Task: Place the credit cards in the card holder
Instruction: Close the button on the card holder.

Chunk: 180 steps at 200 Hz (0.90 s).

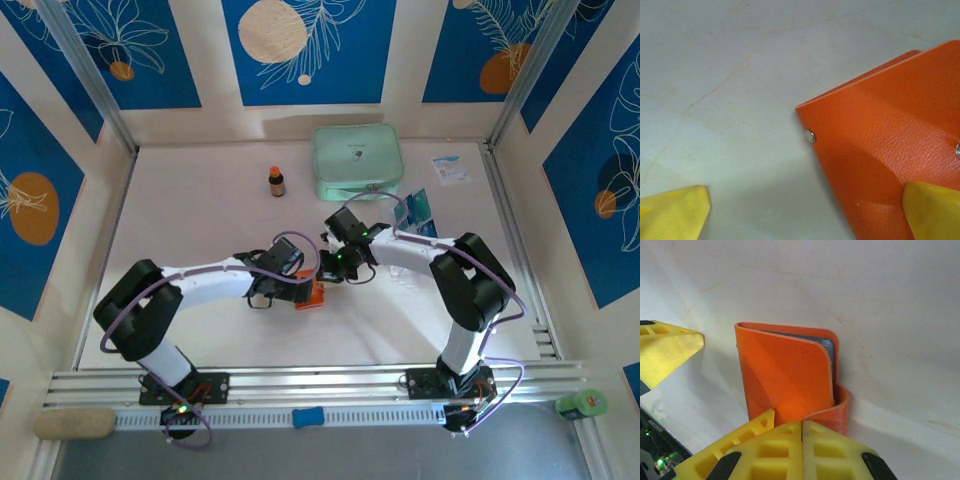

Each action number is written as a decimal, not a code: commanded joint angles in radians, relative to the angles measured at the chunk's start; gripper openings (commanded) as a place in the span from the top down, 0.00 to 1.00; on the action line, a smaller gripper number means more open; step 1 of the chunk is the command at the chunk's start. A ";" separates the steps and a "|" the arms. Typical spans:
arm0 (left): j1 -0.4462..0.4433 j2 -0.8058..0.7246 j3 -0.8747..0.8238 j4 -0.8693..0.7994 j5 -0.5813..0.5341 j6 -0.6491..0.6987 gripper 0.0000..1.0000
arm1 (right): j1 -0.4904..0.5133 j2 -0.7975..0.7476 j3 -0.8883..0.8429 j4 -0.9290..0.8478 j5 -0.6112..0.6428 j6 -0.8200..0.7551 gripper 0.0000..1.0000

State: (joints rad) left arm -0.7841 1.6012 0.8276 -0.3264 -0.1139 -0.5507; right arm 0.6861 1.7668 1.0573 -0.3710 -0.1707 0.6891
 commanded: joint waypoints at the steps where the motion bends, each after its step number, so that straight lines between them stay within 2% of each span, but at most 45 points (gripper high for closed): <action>1: -0.005 0.044 -0.012 -0.058 -0.052 0.016 0.00 | 0.008 0.020 -0.012 0.023 -0.045 0.018 1.00; 180: -0.006 0.039 -0.010 -0.063 -0.056 0.014 0.00 | 0.019 0.077 -0.124 0.060 -0.006 0.054 1.00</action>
State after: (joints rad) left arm -0.7841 1.6012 0.8276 -0.3271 -0.1158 -0.5510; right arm 0.6930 1.7901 0.9970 -0.2638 -0.1959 0.7258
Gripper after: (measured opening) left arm 0.998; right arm 0.054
